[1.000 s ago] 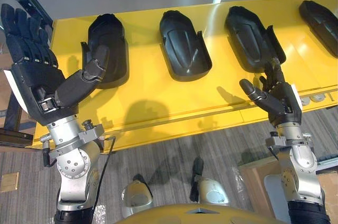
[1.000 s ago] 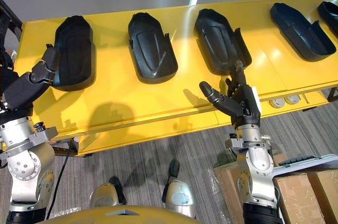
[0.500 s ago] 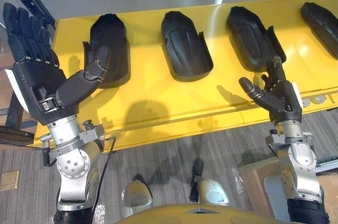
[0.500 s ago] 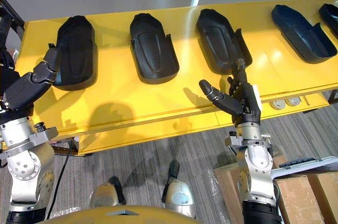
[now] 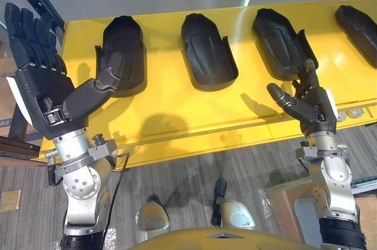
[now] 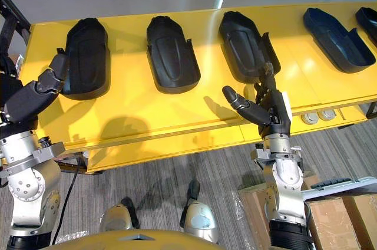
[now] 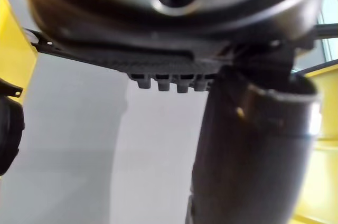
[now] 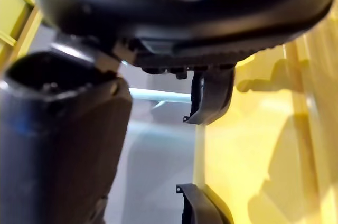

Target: Walk over and take three plastic housings, then place them on the shelf

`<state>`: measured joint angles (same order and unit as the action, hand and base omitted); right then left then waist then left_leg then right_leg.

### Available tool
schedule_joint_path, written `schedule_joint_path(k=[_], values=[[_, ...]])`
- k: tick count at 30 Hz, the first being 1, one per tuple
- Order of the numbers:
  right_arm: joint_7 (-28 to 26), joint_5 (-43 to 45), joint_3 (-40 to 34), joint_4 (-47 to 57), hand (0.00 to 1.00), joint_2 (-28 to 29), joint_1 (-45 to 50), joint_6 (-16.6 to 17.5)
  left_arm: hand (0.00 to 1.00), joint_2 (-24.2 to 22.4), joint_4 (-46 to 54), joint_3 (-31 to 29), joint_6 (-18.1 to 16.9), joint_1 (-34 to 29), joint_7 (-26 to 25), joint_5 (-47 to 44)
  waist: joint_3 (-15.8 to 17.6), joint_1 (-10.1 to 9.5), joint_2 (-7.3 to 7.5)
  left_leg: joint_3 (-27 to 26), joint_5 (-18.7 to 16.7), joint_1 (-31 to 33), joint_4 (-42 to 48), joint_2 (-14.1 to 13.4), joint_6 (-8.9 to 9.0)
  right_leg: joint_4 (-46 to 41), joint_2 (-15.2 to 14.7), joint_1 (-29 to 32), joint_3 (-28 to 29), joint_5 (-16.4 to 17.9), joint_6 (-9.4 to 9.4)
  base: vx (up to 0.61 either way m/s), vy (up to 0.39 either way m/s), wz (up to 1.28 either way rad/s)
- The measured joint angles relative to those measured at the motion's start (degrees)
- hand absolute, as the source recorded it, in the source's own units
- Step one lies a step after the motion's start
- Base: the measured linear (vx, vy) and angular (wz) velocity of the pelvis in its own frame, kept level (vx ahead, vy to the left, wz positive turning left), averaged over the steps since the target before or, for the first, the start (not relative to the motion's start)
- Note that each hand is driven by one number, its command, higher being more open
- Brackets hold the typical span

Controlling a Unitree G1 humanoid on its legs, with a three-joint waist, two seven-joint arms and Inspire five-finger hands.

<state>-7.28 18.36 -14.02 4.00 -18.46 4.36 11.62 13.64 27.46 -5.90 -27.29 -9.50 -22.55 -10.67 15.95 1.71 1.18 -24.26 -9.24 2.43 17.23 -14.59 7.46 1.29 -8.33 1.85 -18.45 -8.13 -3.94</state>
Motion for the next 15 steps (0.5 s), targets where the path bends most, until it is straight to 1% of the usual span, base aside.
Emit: schedule_joint_path(k=[6, 7, 9, 10, 11, 12, 15], values=[[-4.7, 0.1, -0.1, 9.7, 1.0, 0.4, 7.8, -0.1, 1.0, -2.5, 0.5, -0.9, 0.0, -1.4, 1.0, 0.0, -0.2, 0.24, 0.24, -0.7, 0.5, -1.9, -1.8, 0.2, 0.38, 0.8, 0.3, -1.1, 0.2, 0.0, 0.0, 0.01, 0.001, -0.04], [-5.5, 0.1, -0.3, 12.2, 1.0, 0.8, 9.9, 0.0, 1.0, -2.7, 1.3, -0.6, 0.0, -2.7, 1.0, 0.0, -0.5, 0.32, 0.54, -1.1, 0.6, -2.3, -2.4, 0.2, 0.53, 1.1, 0.5, -1.2, 0.5, 0.0, 0.0, 0.03, -0.006, -0.11], [-5.8, 0.1, -0.7, 14.0, 1.0, 1.4, 11.7, 0.2, 1.0, -2.8, 2.2, -0.5, -0.1, -3.6, 0.9, 0.0, -1.1, 0.45, 1.08, -1.6, 0.9, -2.9, -3.2, 0.2, 0.7, 1.5, 0.6, -1.4, 0.6, 0.0, -0.02, 0.04, -0.012, -0.07], [-5.5, 0.0, -1.2, 14.8, 1.0, 1.8, 12.7, 0.6, 1.0, -3.0, 2.3, -0.5, -0.2, -4.0, 0.8, 0.1, -1.8, 0.82, 1.35, -1.7, 1.3, -3.1, -3.9, 0.4, 0.79, 1.9, 0.6, -1.6, 0.5, 0.0, -0.04, 0.04, -0.012, -0.01], [-3.4, -0.1, -1.5, 14.9, 1.0, 2.5, 13.2, 1.7, 1.0, -3.1, 2.3, -0.4, -0.2, -4.2, -0.2, 0.3, -2.7, 1.33, 1.41, -1.8, 1.6, -3.6, -4.6, 0.5, 0.88, 2.0, 0.7, -1.7, 0.6, 0.0, -0.04, 0.05, -0.005, 0.0], [-2.0, -0.1, -1.7, 15.0, 1.0, 3.1, 13.0, 2.2, 1.0, -3.2, 2.3, -0.4, -0.2, -4.2, -0.9, 0.4, -2.9, 1.43, 1.41, -2.0, 1.8, -4.2, -5.1, 0.7, 0.94, 2.0, 0.7, -2.0, 0.6, 0.0, -0.04, 0.05, 0.012, -0.05], [7.2, 0.0, -5.2, 14.9, 1.0, 6.7, 12.9, 4.8, 1.0, -4.1, 2.3, -0.6, -0.2, -4.5, -5.1, 3.1, -5.4, 1.6, 0.68, -2.5, 2.4, -5.4, -6.9, 1.3, 0.85, 2.1, 0.5, -2.1, 0.8, 0.0, -0.04, 0.04, 0.029, -0.05]])
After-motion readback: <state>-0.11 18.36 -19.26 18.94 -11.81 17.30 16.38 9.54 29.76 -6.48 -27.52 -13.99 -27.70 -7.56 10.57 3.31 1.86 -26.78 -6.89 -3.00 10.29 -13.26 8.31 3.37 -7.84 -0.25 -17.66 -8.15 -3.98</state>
